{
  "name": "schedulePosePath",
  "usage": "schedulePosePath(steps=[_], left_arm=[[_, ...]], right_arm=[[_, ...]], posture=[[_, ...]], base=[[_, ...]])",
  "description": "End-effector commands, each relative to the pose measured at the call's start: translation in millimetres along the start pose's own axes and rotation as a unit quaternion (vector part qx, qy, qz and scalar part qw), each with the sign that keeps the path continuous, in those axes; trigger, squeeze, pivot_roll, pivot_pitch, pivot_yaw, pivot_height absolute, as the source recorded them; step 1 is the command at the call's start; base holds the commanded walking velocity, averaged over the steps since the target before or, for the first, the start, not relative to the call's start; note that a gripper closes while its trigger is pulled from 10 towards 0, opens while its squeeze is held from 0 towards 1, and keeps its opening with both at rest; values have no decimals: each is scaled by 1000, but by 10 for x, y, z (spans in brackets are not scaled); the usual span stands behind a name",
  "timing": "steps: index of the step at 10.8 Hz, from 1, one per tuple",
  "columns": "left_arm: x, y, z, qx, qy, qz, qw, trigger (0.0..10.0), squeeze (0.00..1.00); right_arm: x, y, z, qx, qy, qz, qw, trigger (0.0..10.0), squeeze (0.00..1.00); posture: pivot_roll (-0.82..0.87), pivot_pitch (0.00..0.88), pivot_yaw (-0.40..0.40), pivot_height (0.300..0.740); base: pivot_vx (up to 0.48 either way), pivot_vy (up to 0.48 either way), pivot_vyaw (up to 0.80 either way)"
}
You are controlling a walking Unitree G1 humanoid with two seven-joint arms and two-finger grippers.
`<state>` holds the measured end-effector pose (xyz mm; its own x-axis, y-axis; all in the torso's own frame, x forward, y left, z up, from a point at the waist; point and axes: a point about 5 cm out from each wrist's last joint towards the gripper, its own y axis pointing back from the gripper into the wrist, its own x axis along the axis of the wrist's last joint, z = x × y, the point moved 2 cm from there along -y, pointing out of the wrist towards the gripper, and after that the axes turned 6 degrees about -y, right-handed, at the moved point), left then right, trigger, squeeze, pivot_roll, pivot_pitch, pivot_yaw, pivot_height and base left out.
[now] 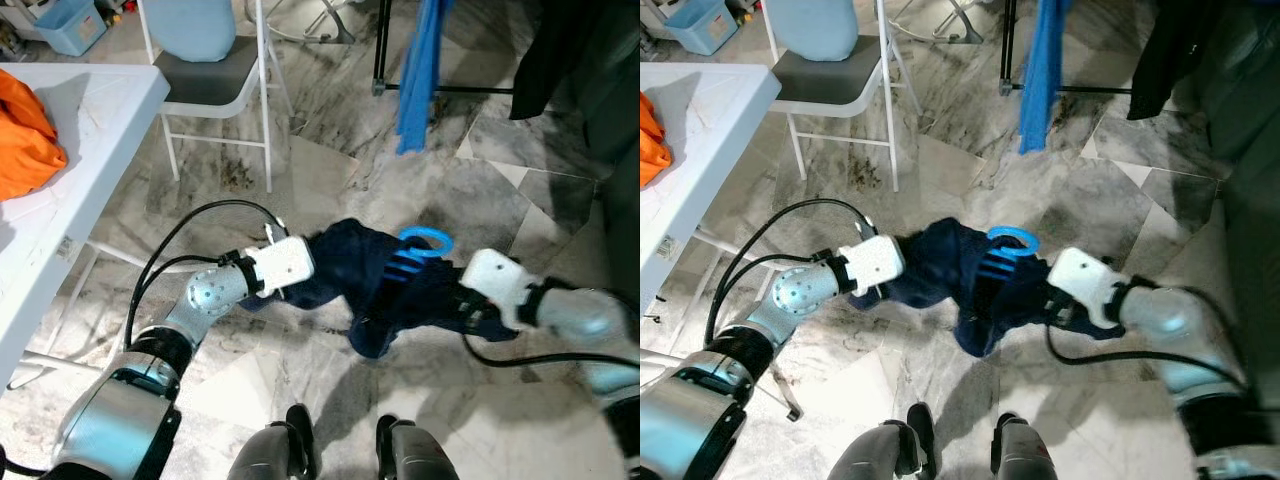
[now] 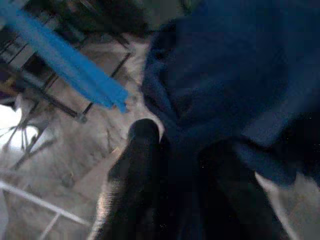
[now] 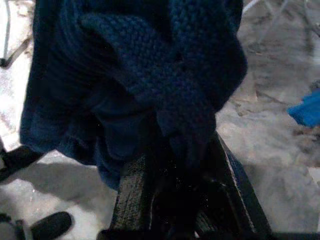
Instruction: Hang hanger
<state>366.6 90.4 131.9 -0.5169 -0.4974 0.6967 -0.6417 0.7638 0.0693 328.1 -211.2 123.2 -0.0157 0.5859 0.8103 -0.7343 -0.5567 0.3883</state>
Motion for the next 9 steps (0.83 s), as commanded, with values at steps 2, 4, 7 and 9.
schedulePosePath(steps=[2, 4, 7, 9], left_arm=[[-33, 49, -107, 55, 57, 7, 997, 10000, 1000], [-66, 105, -51, 15, 4, -2, 1000, 10000, 1000], [-104, 187, -222, 25, -95, -30, 995, 10000, 1000], [-193, 236, -314, 71, -60, -59, 994, 10000, 1000]], right_arm=[[-262, -53, -129, -45, -63, -33, 996, 0, 0], [-283, -95, -239, -46, -68, -33, 996, 0, 0], [-333, -126, -334, -58, -74, -38, 995, 0, 0], [-374, -168, -408, -69, -91, -45, 992, 0, 0]], posture=[[-100, 278, 122, 740], [-105, 280, 125, 740], [-107, 279, 126, 740], [-109, 280, 120, 740]], base=[[0, 0, 0], [0, 0, 0], [0, 0, 0], [0, 0, 0]])
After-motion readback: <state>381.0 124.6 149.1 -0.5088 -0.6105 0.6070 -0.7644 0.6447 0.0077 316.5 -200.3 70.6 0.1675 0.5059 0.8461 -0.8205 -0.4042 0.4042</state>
